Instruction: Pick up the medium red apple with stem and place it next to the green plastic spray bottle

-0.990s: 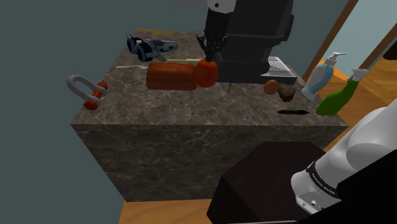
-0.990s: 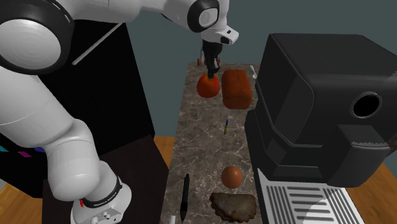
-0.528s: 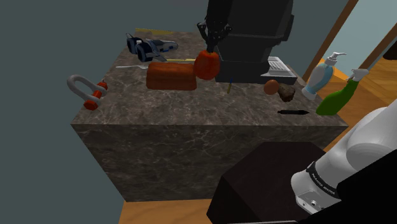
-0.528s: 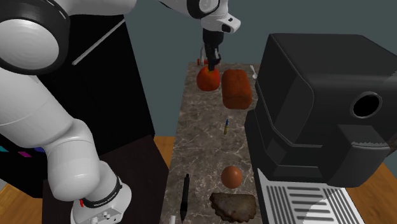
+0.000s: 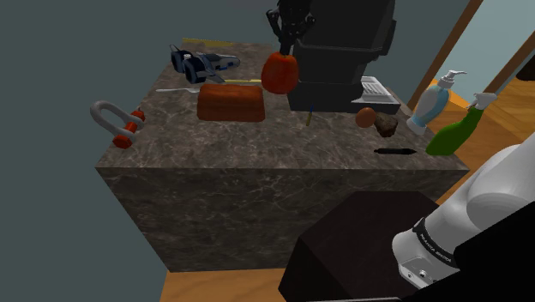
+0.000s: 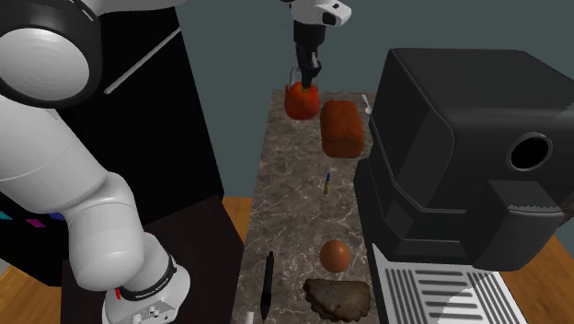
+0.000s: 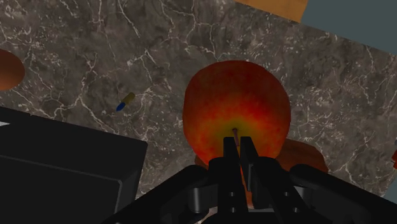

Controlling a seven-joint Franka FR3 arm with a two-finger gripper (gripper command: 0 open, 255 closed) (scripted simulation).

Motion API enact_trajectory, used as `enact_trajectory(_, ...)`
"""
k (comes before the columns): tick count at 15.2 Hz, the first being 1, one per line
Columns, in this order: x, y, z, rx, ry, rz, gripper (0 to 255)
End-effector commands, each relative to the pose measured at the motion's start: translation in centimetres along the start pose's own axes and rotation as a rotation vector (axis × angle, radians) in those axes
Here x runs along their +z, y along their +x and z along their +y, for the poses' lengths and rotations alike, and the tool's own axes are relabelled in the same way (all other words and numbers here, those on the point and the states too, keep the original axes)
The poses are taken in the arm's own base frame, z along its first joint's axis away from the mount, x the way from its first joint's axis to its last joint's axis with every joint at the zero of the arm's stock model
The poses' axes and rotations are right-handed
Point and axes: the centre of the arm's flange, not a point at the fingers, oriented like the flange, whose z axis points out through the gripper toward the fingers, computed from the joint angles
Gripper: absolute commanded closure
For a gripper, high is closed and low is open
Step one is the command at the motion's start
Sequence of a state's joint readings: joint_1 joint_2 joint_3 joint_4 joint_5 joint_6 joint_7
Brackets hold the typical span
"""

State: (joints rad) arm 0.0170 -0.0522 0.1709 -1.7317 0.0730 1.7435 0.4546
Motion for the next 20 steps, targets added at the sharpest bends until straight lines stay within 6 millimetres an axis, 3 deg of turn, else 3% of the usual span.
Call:
enact_trajectory(1, -1.0, -0.1, 0.0, 0.000, 0.000, 0.000, 255)
enact_trajectory(20, -11.0, 0.2, -0.9, 0.000, 0.000, 0.000, 255)
